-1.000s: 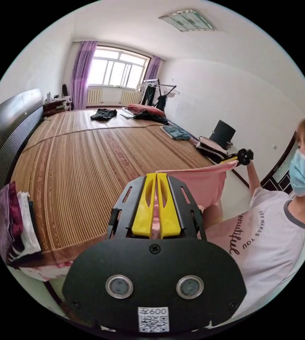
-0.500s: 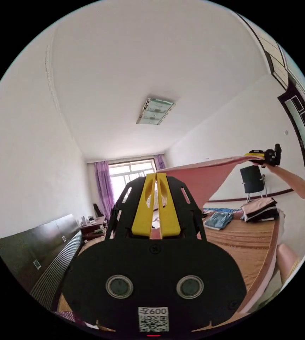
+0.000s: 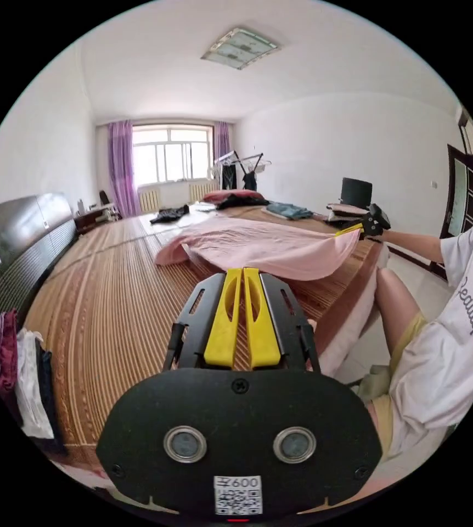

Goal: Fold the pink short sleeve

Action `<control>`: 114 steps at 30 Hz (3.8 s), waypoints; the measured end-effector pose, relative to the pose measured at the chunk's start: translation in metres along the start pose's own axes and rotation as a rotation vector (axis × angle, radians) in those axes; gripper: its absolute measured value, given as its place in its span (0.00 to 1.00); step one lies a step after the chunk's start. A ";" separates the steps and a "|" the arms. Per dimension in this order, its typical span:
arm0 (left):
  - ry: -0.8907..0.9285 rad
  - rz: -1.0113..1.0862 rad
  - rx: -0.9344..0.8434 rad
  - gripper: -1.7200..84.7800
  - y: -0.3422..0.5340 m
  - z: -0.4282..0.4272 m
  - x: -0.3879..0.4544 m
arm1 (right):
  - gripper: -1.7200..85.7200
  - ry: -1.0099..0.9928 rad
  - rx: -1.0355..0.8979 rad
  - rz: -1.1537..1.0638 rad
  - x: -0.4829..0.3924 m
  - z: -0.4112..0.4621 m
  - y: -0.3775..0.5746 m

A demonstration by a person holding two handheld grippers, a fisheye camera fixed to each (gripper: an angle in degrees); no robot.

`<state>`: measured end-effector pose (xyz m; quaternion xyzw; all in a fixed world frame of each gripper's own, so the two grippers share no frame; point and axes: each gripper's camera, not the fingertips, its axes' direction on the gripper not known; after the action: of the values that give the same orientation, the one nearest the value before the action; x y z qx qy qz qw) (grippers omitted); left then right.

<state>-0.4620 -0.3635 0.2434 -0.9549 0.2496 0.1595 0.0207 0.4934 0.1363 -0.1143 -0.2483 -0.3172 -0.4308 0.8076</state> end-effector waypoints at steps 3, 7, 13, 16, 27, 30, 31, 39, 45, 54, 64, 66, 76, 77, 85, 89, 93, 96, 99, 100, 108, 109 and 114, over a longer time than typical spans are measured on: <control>0.087 0.057 -0.243 0.03 0.032 0.011 0.024 | 0.01 -0.162 -0.026 -0.055 -0.032 -0.025 0.034; 0.220 -0.053 -0.515 0.03 0.051 0.008 0.037 | 0.01 -0.368 0.034 -0.217 -0.062 -0.113 0.074; 0.531 0.016 -0.746 0.03 0.012 0.025 0.027 | 0.01 -0.488 -0.058 -0.487 -0.044 -0.171 0.068; 0.340 0.104 -0.832 0.03 -0.048 0.083 -0.012 | 0.01 -0.447 -0.088 -0.463 0.022 -0.148 0.022; -0.995 0.285 0.565 0.03 -0.417 -0.167 0.021 | 0.01 1.020 0.662 0.369 0.309 -0.450 -0.100; -1.023 0.339 0.727 0.03 -0.384 -0.211 0.017 | 0.01 0.972 0.835 0.276 0.280 -0.465 -0.068; -1.007 0.376 0.748 0.03 -0.360 -0.214 0.009 | 0.01 0.859 0.863 0.249 0.271 -0.460 -0.055; -0.709 0.502 0.325 0.03 -0.187 -0.083 -0.063 | 0.01 0.430 0.506 0.171 0.193 -0.312 -0.009; -0.412 0.511 -0.092 0.03 -0.034 0.023 -0.073 | 0.01 0.118 0.206 0.022 0.096 -0.216 0.051; -0.065 0.290 -0.404 0.03 0.062 0.057 -0.139 | 0.01 -0.232 0.048 0.095 0.091 -0.213 0.080; 0.163 0.296 -0.428 0.04 0.024 0.032 -0.249 | 0.01 -0.236 0.080 0.159 0.163 -0.258 0.078; 0.414 0.287 -0.501 0.05 0.023 0.036 -0.267 | 0.01 -0.299 0.037 0.112 0.167 -0.259 0.076; 0.249 -0.002 -0.384 0.04 -0.026 0.080 -0.411 | 0.01 -0.512 0.029 0.115 0.232 -0.280 0.080; 0.088 -0.018 -0.359 0.04 -0.047 0.097 -0.423 | 0.01 -0.628 0.046 -0.028 0.246 -0.291 0.076; -0.203 0.112 -0.415 0.02 -0.187 0.292 -0.471 | 0.01 -0.701 0.175 -0.128 0.433 -0.290 -0.003; -0.139 0.011 -0.463 0.02 -0.224 0.403 -0.509 | 0.01 -1.232 0.292 -0.022 0.518 -0.234 -0.032; -0.189 0.023 -0.616 0.03 -0.210 0.480 -0.531 | 0.01 -1.250 0.220 -0.080 0.479 -0.229 -0.023; -0.338 0.229 -0.485 0.03 -0.184 0.487 -0.510 | 0.01 -1.370 0.077 -0.070 0.437 -0.235 0.001; -0.526 0.466 -0.469 0.02 -0.161 0.503 -0.479 | 0.01 -1.319 -0.024 -0.032 0.422 -0.264 0.020; -0.571 0.473 -0.451 0.03 -0.156 0.506 -0.481 | 0.01 -1.277 -0.002 -0.031 0.432 -0.281 0.022; -0.675 0.239 -0.550 0.03 -0.147 0.518 -0.564 | 0.01 -1.282 0.072 0.084 0.500 -0.319 0.012; -0.728 0.255 -0.555 0.02 -0.140 0.521 -0.568 | 0.01 -1.300 0.063 0.079 0.495 -0.320 0.017; -0.840 0.341 -0.527 0.02 -0.116 0.526 -0.571 | 0.01 -1.022 0.062 0.171 0.500 -0.306 -0.013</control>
<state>-1.0319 0.0688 -0.0804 -0.7271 0.3232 0.5872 -0.1484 0.7871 -0.3457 0.0443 -0.4279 -0.6623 -0.1774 0.5888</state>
